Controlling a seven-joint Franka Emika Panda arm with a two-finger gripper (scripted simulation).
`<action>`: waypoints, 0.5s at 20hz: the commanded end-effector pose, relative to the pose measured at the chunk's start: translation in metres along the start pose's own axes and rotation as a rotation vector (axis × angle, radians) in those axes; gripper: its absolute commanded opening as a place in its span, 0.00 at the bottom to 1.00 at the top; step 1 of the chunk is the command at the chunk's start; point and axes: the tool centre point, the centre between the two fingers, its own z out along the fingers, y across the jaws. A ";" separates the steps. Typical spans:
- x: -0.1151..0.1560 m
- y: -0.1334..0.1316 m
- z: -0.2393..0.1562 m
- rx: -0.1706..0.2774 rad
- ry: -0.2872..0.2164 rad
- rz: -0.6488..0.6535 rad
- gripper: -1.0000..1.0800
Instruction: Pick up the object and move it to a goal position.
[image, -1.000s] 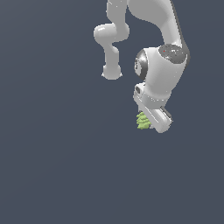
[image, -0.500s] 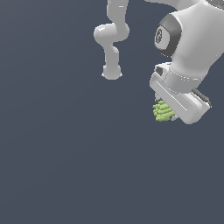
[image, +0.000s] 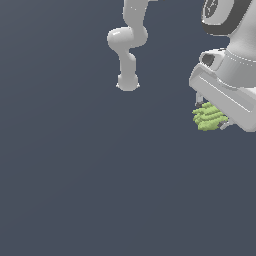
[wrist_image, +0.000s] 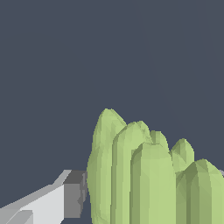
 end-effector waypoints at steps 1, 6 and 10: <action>-0.004 -0.005 -0.011 -0.001 0.000 0.000 0.00; -0.009 -0.012 -0.025 -0.001 -0.001 0.000 0.00; -0.012 -0.015 -0.032 -0.001 -0.001 0.000 0.00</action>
